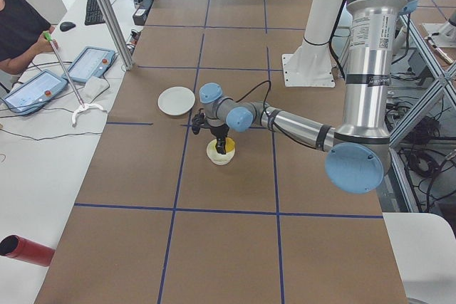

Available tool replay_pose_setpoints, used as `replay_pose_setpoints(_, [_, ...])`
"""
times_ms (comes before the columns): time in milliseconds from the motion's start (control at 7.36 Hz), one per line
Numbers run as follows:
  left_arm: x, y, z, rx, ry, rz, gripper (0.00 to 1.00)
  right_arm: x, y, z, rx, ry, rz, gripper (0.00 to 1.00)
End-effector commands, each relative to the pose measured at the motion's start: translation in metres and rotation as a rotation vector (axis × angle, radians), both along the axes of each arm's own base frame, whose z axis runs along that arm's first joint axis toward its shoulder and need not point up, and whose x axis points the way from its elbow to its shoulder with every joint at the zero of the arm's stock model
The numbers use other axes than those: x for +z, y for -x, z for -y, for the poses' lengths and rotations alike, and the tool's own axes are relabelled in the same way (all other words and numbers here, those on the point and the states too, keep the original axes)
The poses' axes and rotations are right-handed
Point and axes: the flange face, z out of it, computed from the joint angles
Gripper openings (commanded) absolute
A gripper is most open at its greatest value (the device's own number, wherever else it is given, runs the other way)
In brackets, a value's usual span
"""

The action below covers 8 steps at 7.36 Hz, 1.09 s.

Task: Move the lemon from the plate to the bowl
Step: 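Lift the lemon and carry it with the left gripper over the white bowl, then lower the lemon into the bowl and open the left gripper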

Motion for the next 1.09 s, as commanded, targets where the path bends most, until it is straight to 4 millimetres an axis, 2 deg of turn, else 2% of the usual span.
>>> replay_pose_setpoints(0, [0.006, -0.003, 0.002, 0.005, 0.007, 0.005, 0.0, 0.0, 0.0, 0.0, 0.0, 0.0, 0.0, 1.0])
replay_pose_setpoints(272, [0.01, -0.006, 0.007, 0.008, 0.008, 0.01, 0.0, 0.0, 0.0, 0.0, 0.0, 0.0, 0.0, 1.0])
replay_pose_setpoints(408, [0.013, -0.013, 0.015, 0.013, 0.009, 0.012, 0.08, 0.0, 0.0, 0.0, 0.0, 0.0, 0.0, 1.0])
replay_pose_setpoints(544, [0.006, -0.02, 0.024, 0.014, 0.002, 0.003, 0.38, 0.0, 0.0, 0.0, 0.0, 0.0, 0.0, 1.0])
replay_pose_setpoints(680, [0.009, -0.021, 0.026, 0.015, 0.003, 0.009, 0.69, 0.0, 0.0, 0.0, 0.0, 0.0, 0.0, 1.0])
replay_pose_setpoints(816, [0.011, -0.02, 0.025, 0.024, -0.005, 0.011, 0.89, 0.0, 0.0, 0.0, 0.0, 0.0, 0.0, 1.0])
replay_pose_setpoints(951, [0.012, -0.014, 0.024, 0.037, -0.018, 0.007, 0.99, 0.0, 0.0, 0.0, 0.0, 0.0, 0.0, 1.0])
